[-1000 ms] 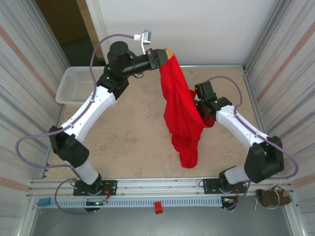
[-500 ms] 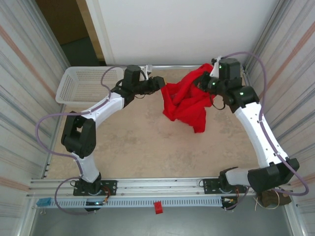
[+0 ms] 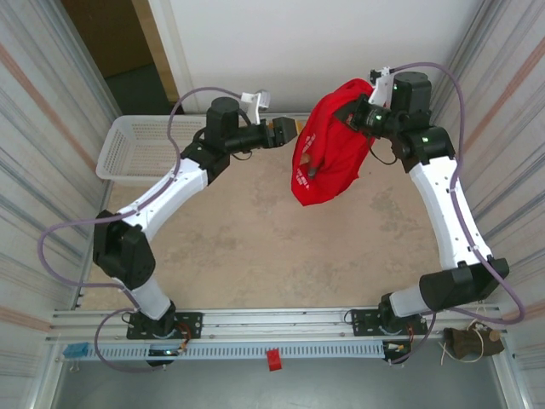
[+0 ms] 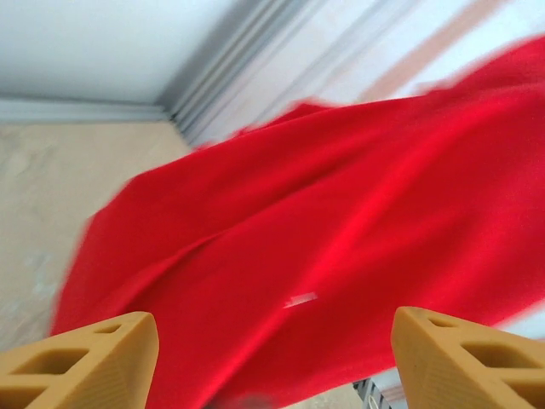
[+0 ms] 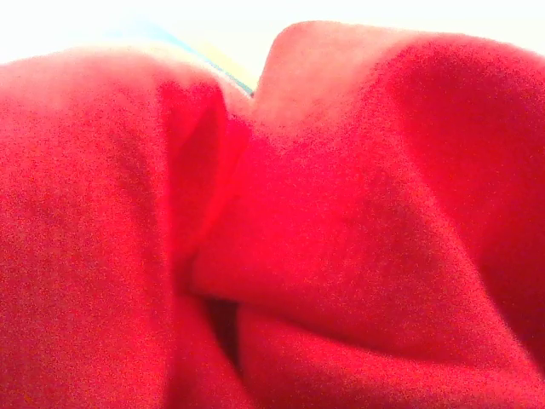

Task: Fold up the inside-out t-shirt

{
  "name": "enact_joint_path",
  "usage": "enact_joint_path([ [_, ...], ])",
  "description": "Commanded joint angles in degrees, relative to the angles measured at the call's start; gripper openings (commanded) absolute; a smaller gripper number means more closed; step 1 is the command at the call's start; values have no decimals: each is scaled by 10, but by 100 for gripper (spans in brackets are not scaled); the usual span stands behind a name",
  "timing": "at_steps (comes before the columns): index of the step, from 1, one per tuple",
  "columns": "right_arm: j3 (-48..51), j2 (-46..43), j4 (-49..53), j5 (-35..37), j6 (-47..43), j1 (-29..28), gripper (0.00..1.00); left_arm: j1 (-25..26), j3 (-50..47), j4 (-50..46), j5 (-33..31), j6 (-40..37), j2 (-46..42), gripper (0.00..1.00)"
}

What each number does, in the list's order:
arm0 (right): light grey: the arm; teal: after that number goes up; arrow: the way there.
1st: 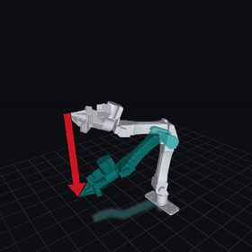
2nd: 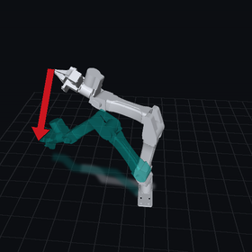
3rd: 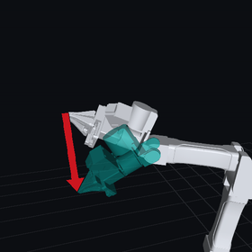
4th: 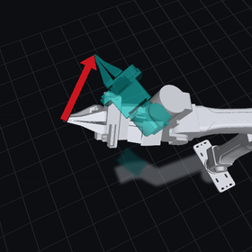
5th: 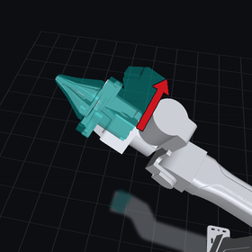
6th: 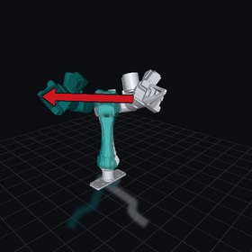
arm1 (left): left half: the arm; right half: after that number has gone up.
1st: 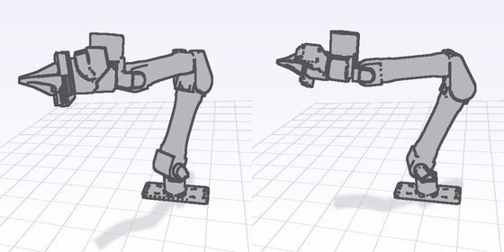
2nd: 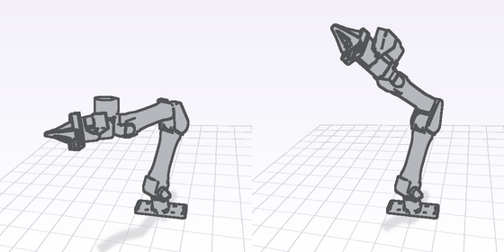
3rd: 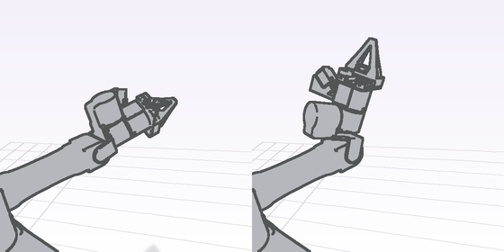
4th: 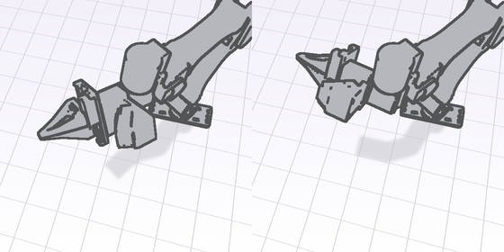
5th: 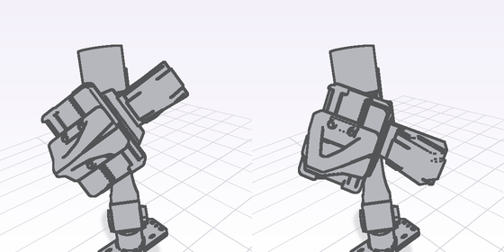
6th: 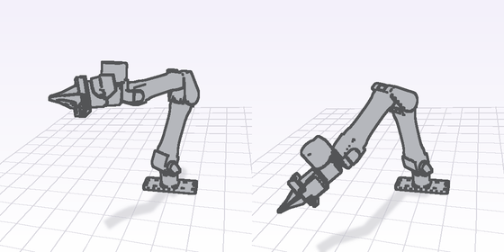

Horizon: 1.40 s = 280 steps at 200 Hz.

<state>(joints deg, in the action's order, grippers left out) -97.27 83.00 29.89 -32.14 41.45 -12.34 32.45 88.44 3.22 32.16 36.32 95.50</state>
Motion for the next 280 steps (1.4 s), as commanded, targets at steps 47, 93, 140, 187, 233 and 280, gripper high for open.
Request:
enact_joint_path([
  [47, 0, 11, 20, -84, -61, -7, 0, 25, 53, -15, 7, -90, 18, 79],
  [93, 33, -5, 17, -96, -65, -16, 0, 26, 89, 0, 18, -67, 71, 51],
  [140, 102, -32, 41, -85, -106, -43, 0, 4, 111, 55, -25, 21, 103, 0],
  [187, 154, -68, 49, -94, -128, -93, 0, -41, 136, 28, -78, 122, 160, 0],
  [233, 31, -66, 32, -109, -89, -66, 0, -53, 85, -30, -94, 118, 193, 0],
  [280, -15, -54, -147, -130, 60, 35, 0, -73, -35, -35, -69, 82, 138, 25],
])
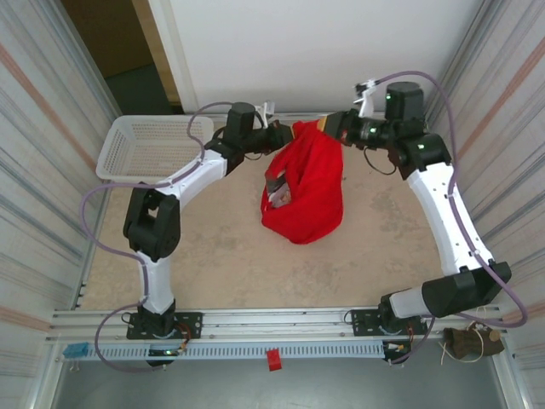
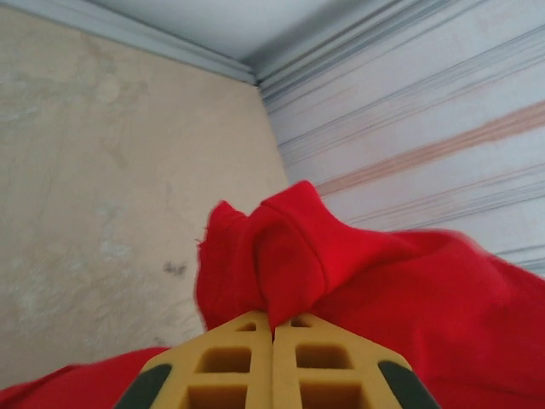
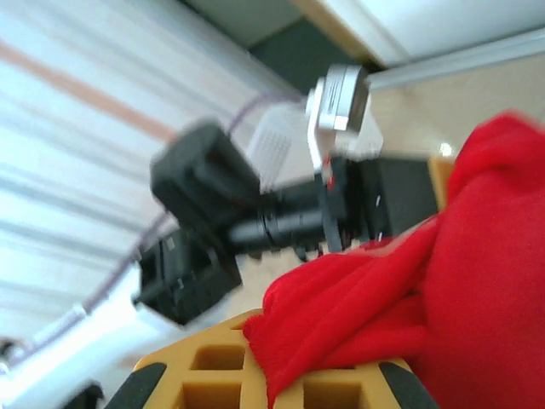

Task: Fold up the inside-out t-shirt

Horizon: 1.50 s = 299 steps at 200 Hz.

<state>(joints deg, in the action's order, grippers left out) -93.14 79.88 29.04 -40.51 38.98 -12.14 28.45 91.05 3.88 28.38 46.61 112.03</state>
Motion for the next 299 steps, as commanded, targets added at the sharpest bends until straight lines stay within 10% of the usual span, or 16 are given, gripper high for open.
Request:
enact_joint_path([
  [1, -58, -22, -140, -48, 87, 33, 0, -34, -64, -41, -31, -21, -30, 28],
  [17, -80, -4, -153, -59, 104, 38, 0, -46, -95, -46, -28, -46, -77, 51],
  [56, -97, 11, -164, -73, 121, 33, 0, -43, -143, -75, -36, -114, -210, 61],
  [140, -91, 6, -126, -83, 92, 6, 0, 105, -87, -37, -122, -157, -232, 65],
  [299, -48, -18, -119, -116, 72, -10, 0, 90, -130, 18, -159, -122, -233, 65],
])
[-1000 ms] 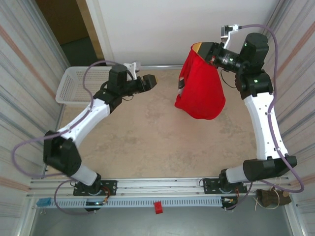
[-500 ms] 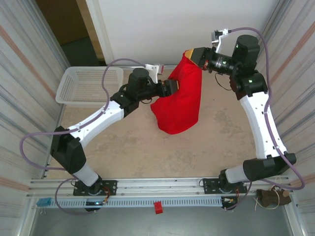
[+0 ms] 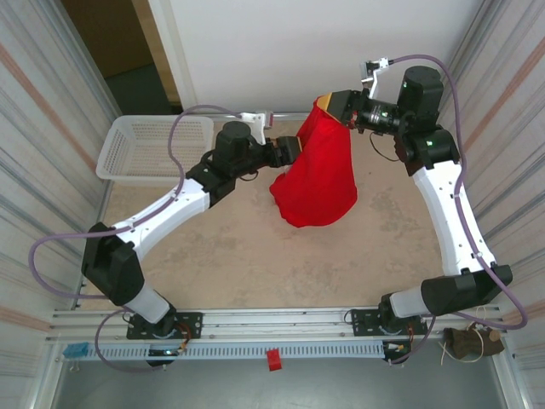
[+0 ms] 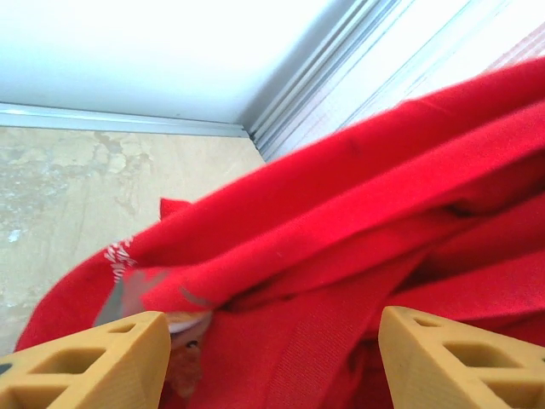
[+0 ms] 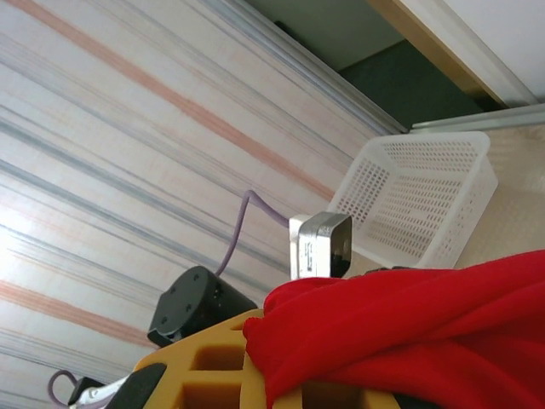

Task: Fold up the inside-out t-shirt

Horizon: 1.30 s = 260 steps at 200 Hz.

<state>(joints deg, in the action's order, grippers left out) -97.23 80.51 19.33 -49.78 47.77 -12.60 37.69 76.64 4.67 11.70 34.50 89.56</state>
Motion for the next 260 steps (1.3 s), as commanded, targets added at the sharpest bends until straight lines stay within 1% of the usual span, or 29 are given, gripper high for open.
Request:
enact_joint_path([
  [1, -8, -25, -23, -23, -15, -5, 0, -3, 14, 11, 8, -1, -8, 65],
  [59, -9, -21, -23, -24, -15, -9, 0, 22, 8, 41, 59, -7, 28, 65],
  [83, -7, -20, -22, -26, -16, -10, 0, 38, -5, 48, 62, -11, 34, 66],
  [112, 0, -25, -27, -30, -12, -12, 0, 41, 25, 45, 54, -1, 79, 66],
  [118, 3, -28, -30, -30, -10, -12, 0, 41, 40, 40, 56, -4, 93, 62],
  [136, 16, -43, -31, -30, -9, 0, 0, 40, 91, 10, 65, -20, 130, 43],
  [148, 29, -56, -32, -31, -7, 17, 0, 37, 109, -2, 72, -28, 141, 20],
  [160, 48, -68, -33, -33, -5, 38, 0, 29, 111, -6, 76, -32, 128, 0],
  [177, 88, -85, -38, -31, -5, 71, 0, 16, 97, -11, 74, -40, 89, 0],
  [193, 135, -97, -36, -15, -19, 94, 0, -4, 83, -7, 100, -37, 48, 0],
  [216, 204, -94, -23, 46, -57, 109, 0, -37, 94, 4, 191, -14, 16, 0],
  [229, 228, -78, -3, 94, -89, 110, 0, -52, 106, 14, 240, 6, 9, 0],
  [231, 230, -75, 1, 100, -96, 110, 4, -54, 107, 18, 247, 11, 9, 0],
  [235, 233, -69, 10, 112, -108, 109, 16, -59, 109, 25, 262, 19, 8, 0],
  [236, 234, -67, 13, 114, -111, 109, 18, -60, 110, 26, 266, 21, 8, 0],
  [241, 235, -60, 29, 128, -128, 108, 39, -65, 114, 36, 286, 32, 8, 0],
  [245, 235, -56, 43, 138, -140, 108, 50, -69, 115, 46, 302, 42, 9, 0],
  [253, 237, -56, 65, 159, -163, 105, 60, -78, 119, 64, 330, 65, 13, 0],
  [260, 242, -66, 73, 175, -174, 103, 64, -84, 119, 81, 344, 85, 14, 0],
])
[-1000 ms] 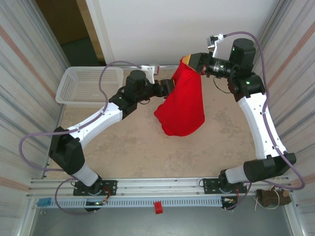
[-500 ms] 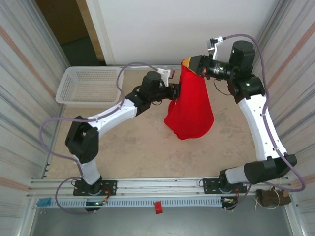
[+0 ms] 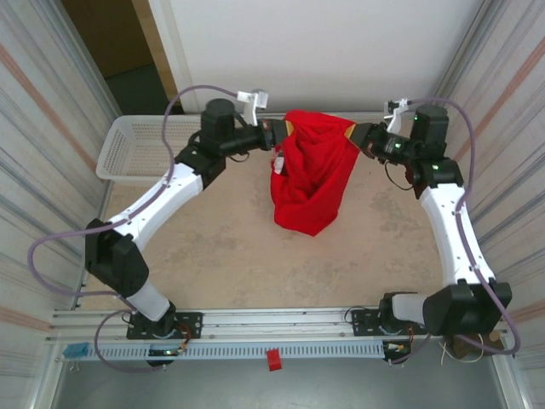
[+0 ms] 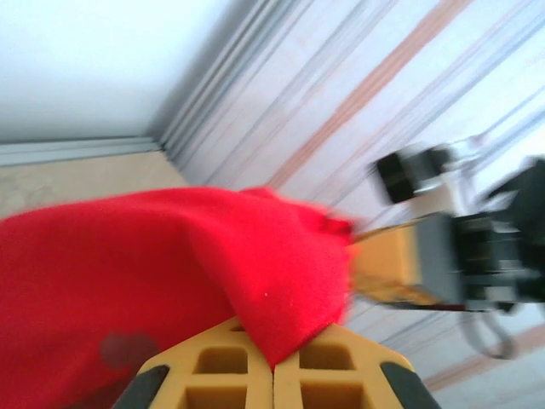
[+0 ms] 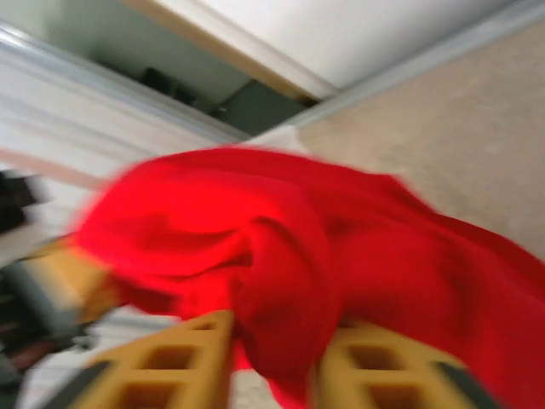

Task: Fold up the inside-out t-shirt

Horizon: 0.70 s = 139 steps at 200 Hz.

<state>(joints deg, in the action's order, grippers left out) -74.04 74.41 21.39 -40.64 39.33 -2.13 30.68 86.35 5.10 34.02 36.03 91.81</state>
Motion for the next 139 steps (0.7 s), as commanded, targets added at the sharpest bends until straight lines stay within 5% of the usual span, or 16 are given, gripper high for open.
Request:
enact_joint_path([
  [1, 11, -7, 54, 86, -90, -1, 64, -15, 21, 79, 122, 73, -8, 0],
  [28, 9, -75, 76, 121, -109, -32, 65, -30, 11, 139, 156, 134, -2, 0],
  [83, -20, -94, 62, 223, -154, -246, 62, -28, 17, 154, 180, 160, 9, 0],
  [139, -68, -7, 37, 285, -154, -249, 66, -10, 18, 159, 207, 163, 10, 0],
])
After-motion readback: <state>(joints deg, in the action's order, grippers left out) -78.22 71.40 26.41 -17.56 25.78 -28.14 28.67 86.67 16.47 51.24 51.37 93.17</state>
